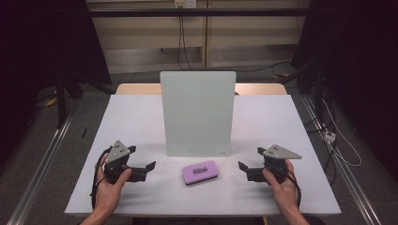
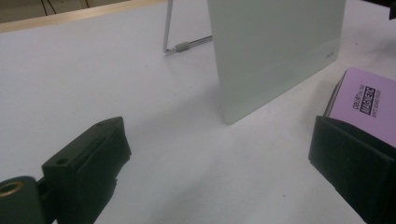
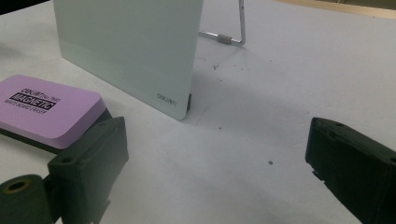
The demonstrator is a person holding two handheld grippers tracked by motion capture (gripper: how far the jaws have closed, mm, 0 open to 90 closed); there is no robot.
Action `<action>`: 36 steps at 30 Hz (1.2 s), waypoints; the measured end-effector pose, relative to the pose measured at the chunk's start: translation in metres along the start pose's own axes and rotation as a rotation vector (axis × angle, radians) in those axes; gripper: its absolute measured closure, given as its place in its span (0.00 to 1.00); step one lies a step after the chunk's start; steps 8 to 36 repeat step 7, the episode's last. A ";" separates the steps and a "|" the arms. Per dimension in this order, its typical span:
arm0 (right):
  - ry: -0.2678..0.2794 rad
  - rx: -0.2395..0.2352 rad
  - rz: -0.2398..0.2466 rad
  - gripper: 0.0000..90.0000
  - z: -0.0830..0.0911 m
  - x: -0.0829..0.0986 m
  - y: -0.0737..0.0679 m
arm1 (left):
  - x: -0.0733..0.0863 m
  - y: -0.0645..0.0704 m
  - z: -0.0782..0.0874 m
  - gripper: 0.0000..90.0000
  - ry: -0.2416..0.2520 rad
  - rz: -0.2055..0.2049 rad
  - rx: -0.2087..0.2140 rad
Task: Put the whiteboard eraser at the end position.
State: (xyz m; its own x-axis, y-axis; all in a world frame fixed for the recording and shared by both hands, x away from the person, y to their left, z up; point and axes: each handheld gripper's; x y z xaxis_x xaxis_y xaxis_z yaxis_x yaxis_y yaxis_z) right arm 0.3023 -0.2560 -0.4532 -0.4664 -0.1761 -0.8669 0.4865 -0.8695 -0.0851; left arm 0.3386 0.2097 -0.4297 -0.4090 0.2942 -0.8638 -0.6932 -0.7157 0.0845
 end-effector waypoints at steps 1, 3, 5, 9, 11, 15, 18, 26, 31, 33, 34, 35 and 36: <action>0.001 0.000 -0.001 0.06 0.000 0.000 0.000 | 0.002 0.000 0.001 0.05 0.007 0.014 -0.004; 0.000 0.000 -0.004 0.06 0.000 0.000 0.000 | 0.005 -0.002 0.003 0.05 0.013 0.036 -0.006; -0.001 0.003 -0.004 0.06 0.000 0.000 0.001 | 0.008 -0.004 0.004 0.05 0.006 0.045 -0.018; -0.001 0.003 -0.005 0.06 0.000 0.001 0.001 | 0.008 -0.006 0.003 0.05 0.007 0.051 -0.010; -0.001 0.003 -0.005 0.06 0.000 0.001 0.001 | 0.008 -0.006 0.003 0.05 0.007 0.051 -0.010; -0.001 0.003 -0.005 0.06 0.000 0.001 0.001 | 0.008 -0.006 0.003 0.05 0.007 0.051 -0.010; -0.001 0.003 -0.005 0.06 0.000 0.001 0.001 | 0.008 -0.006 0.003 0.05 0.007 0.051 -0.010; -0.001 0.003 -0.005 0.06 0.000 0.001 0.001 | 0.008 -0.006 0.003 0.05 0.007 0.051 -0.010; -0.001 0.003 -0.005 0.06 0.000 0.001 0.001 | 0.008 -0.006 0.003 0.05 0.007 0.051 -0.010; -0.001 0.003 -0.005 0.06 0.000 0.001 0.001 | 0.008 -0.006 0.003 0.05 0.007 0.051 -0.010; -0.001 0.003 -0.005 0.06 0.000 0.001 0.001 | 0.008 -0.006 0.003 0.05 0.007 0.051 -0.010; -0.001 0.003 -0.005 0.06 0.000 0.001 0.001 | 0.008 -0.006 0.003 0.05 0.007 0.051 -0.010; -0.001 0.003 -0.005 0.06 0.000 0.001 0.001 | 0.008 -0.006 0.003 0.05 0.007 0.051 -0.010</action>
Point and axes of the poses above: each handheld gripper's, and its own axes: z roughly backward along the jaws, x roughly out of its underside, y roughly to its right, and after that the axes turned 1 degree about x, right-handed
